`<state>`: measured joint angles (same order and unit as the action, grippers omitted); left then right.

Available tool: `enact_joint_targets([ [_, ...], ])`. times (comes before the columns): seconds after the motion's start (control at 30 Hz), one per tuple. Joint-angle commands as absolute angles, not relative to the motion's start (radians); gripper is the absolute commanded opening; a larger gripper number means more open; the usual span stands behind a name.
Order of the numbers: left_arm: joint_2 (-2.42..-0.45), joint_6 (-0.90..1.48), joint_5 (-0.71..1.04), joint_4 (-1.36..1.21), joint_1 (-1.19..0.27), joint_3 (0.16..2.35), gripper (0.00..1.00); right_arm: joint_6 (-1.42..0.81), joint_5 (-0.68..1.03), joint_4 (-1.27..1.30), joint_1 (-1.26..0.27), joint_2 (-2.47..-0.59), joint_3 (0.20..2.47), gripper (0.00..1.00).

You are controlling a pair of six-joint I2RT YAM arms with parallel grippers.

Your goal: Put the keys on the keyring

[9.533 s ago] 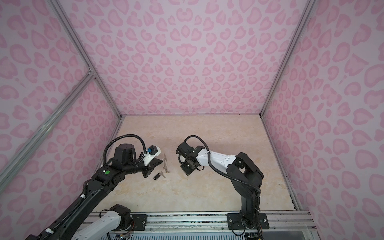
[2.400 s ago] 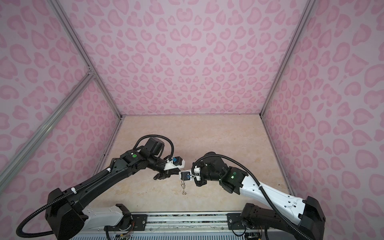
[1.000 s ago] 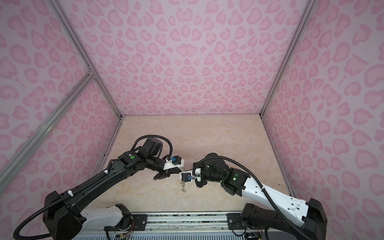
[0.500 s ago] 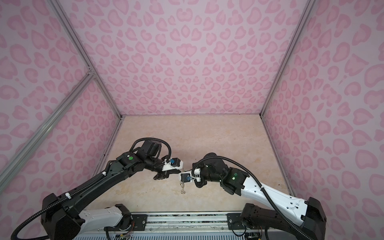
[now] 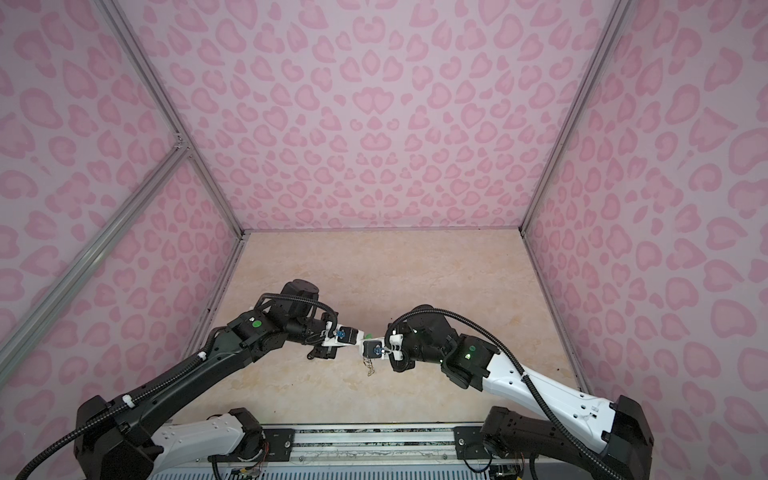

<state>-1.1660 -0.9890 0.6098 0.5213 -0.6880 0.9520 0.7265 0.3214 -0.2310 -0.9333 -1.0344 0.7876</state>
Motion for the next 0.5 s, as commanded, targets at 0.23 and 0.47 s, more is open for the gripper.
enact_joint_targets([
  [0.23,-1.170,-0.993,0.647,0.488,-0.692,0.959,0.04,0.748,0.348,-0.216,-0.935,-1.042,0.791,0.00],
  [0.47,-1.178,-0.983,0.670,0.497,-0.693,0.969,0.04,0.766,0.342,-0.223,-0.940,-1.038,0.788,0.00],
])
